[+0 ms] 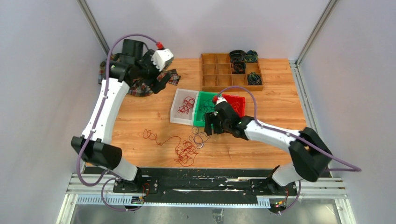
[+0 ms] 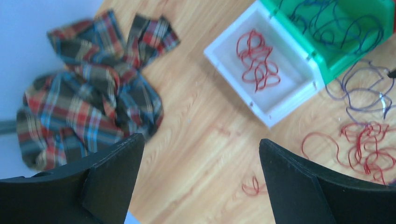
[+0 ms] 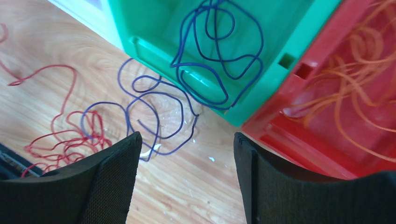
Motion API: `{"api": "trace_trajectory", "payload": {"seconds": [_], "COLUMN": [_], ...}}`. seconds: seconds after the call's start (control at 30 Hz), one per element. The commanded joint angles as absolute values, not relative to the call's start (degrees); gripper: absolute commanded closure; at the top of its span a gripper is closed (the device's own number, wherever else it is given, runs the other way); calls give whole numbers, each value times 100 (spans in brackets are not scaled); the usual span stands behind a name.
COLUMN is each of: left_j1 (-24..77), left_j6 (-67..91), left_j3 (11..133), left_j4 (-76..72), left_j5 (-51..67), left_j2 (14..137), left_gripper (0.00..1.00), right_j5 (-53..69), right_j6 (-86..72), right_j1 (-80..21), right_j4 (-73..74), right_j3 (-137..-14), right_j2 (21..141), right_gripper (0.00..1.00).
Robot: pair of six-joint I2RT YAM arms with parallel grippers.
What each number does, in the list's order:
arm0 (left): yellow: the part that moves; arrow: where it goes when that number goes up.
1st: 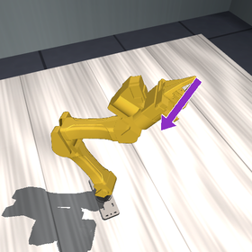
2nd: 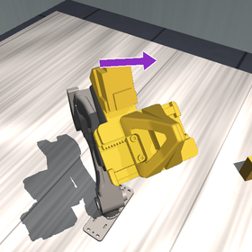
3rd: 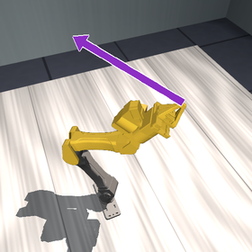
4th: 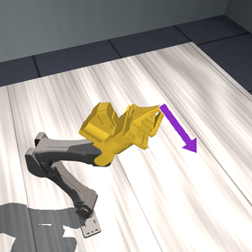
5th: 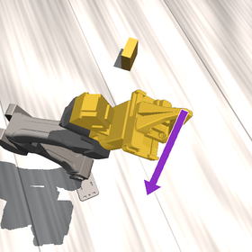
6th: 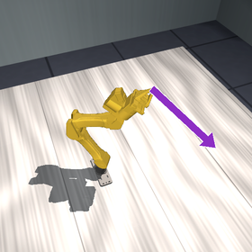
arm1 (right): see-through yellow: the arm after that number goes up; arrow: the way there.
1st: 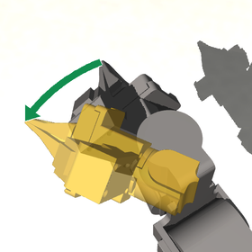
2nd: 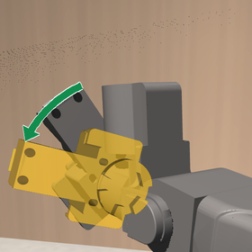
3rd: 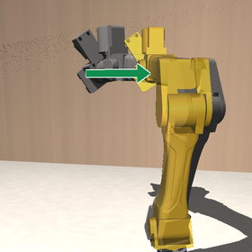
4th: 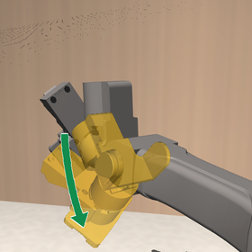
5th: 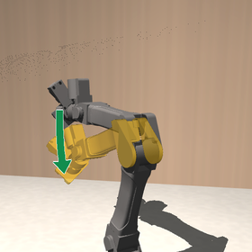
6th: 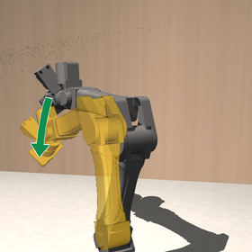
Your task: Untangle the cables
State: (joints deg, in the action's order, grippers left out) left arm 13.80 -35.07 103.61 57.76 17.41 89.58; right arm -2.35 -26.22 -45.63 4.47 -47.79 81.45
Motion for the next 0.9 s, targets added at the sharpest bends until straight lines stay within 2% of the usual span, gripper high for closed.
{"api": "trace_trajectory", "payload": {"seconds": [0.0,0.13,0.23,0.4,0.5,0.53,0.87], "left_j1": [939,835,835,826,826,826,818], "left_j6": [-3432,-3628,-3625,-3650,-3721,-3737,-4033], "left_j3": [9854,9093,8787,8570,8577,8609,8923], "left_j4": [6685,6773,6776,6776,6771,6768,6770], "left_j5": [1803,1911,1918,1824,1674,1627,1308], "left_j2": [8526,7936,7734,7596,7572,7576,7563], "left_gripper": [2,2,2,2,2,2,2], "right_j5": [106,91,145,170,203,195,-114], "right_j6": [-3054,-3040,-3022,-2949,-2932,-2931,-2468], "right_j1": [-4704,-4713,-4723,-4749,-4755,-4756,-4755], "right_j4": [343,207,128,107,311,387,1150], "right_j3": [-5122,-5300,-5400,-5419,-5492,-5527,-6522], "right_j2": [8895,9534,9828,9624,9315,9176,8025], "right_gripper": [30,36,48,73,97,99,99]}}
